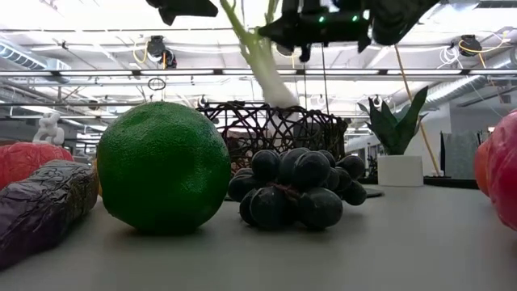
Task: Build produce basket
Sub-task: Put the green celery into the black woven basket
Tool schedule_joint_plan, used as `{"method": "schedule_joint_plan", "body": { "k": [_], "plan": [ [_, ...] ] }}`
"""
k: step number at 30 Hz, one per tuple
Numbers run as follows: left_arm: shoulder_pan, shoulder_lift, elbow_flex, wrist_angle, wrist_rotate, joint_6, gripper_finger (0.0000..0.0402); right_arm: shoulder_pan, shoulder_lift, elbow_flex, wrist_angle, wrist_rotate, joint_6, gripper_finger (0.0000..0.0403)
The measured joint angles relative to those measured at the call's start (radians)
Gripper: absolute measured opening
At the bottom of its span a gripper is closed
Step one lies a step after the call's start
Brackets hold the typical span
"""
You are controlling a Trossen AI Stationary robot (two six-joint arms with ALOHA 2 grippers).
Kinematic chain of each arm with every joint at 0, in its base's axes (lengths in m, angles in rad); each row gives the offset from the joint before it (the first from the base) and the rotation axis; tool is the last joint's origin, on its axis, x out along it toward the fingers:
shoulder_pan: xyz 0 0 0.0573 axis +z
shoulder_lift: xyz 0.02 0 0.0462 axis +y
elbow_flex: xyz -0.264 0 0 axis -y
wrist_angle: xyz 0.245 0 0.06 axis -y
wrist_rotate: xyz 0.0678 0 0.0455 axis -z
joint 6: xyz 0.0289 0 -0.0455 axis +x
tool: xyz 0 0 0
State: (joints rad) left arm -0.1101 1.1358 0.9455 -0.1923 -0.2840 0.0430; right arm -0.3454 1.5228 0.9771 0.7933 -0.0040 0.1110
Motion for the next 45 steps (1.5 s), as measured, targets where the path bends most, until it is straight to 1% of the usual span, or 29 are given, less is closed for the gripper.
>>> {"method": "schedule_joint_plan", "body": {
  "k": [7,12,18,22,25,37,45],
  "plan": [
    [-0.003,0.0,0.0,-0.049,0.0,-0.013,0.0019,-0.018,0.116,0.0,0.091,0.002,-0.018,0.002],
    [-0.003,0.0,0.0,-0.052,0.001,-0.026,0.0019,-0.034,0.184,0.0,0.167,0.004,-0.018,0.002],
    [-0.003,0.0,0.0,-0.052,0.001,-0.026,0.0019,-0.052,0.255,0.0,0.211,0.059,-0.022,0.002],
    [-0.003,0.0,0.0,-0.052,0.001,-0.026,0.0019,-0.069,0.292,0.0,0.244,0.059,-0.022,0.002],
    [-0.003,0.0,0.0,-0.052,0.001,-0.026,0.0019,-0.082,0.309,0.0,0.251,0.059,-0.022,0.002],
    [-0.003,0.0,0.0,-0.052,0.001,-0.022,0.0019,-0.124,0.309,-0.001,0.218,0.059,-0.019,0.002],
    [-0.003,0.0,0.0,-0.051,0.001,-0.021,0.0019,-0.125,0.309,-0.001,0.189,0.063,-0.006,0.002]
  ]
}}
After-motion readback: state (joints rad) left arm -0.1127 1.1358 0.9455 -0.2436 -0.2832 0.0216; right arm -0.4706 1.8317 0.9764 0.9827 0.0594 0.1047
